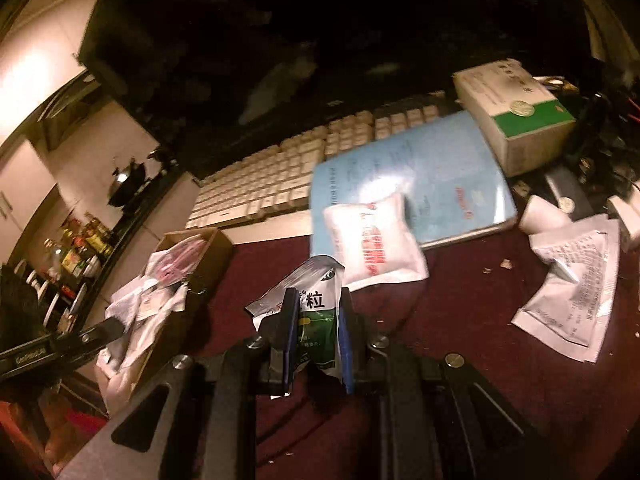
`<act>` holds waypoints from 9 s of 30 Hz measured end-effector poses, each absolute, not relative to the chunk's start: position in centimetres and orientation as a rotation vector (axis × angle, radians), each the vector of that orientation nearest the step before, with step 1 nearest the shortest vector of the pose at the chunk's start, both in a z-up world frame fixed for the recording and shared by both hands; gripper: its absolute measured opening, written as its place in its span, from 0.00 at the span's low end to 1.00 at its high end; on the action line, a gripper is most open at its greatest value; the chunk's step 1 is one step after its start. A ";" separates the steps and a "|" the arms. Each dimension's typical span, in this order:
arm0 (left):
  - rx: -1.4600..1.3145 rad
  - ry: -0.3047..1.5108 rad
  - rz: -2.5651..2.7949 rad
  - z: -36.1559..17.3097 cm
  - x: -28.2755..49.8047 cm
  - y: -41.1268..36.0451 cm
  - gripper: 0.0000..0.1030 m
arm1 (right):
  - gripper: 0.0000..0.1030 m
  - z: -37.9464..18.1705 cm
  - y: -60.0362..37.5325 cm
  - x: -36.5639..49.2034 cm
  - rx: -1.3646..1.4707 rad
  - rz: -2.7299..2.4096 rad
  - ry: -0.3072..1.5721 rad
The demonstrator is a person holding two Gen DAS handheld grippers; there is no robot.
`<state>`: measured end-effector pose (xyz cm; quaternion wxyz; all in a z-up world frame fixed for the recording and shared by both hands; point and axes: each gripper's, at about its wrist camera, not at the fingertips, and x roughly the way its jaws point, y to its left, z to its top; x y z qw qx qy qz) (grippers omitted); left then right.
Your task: Organize soft objects
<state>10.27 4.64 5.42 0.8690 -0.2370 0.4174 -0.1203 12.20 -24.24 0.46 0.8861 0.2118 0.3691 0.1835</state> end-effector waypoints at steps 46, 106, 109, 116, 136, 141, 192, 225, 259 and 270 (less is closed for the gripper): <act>-0.647 0.803 -0.014 2.6 9.1 18.9 0.51 | 0.66 4.6 -0.3 15.7 0.221 0.682 0.802; -0.229 0.987 -0.387 2.0 15.3 -10.5 0.56 | 0.43 -2.1 -32.6 11.8 0.419 -0.160 0.839; -0.244 1.032 -0.385 1.0 18.6 -11.9 0.56 | 0.41 -2.1 -32.4 11.7 0.406 -0.137 0.849; -0.211 1.041 -0.346 0.1 24.5 -15.1 0.56 | 0.40 -2.2 -32.3 11.8 0.418 -0.109 0.855; 0.009 0.963 -0.277 -1.3 24.8 -20.3 0.29 | 0.40 -2.4 -32.3 12.0 0.469 -0.075 0.858; -0.115 0.980 -0.361 -0.6 21.4 -17.5 0.28 | 0.40 -2.4 -33.0 11.5 0.513 -0.053 0.840; -0.641 0.919 -0.034 0.5 4.5 16.2 0.28 | 0.39 1.6 -0.5 10.1 0.118 0.698 0.883; -0.419 0.665 0.155 5.1 -1.0 10.7 0.59 | 0.66 2.0 -6.9 3.9 0.248 0.688 0.836; -0.221 0.808 0.300 4.4 -0.6 8.0 0.59 | 0.78 3.2 -6.8 1.2 0.145 0.690 0.799; -0.225 0.820 0.292 4.2 -0.5 7.9 0.59 | 0.78 3.1 -7.1 1.4 0.157 0.683 0.803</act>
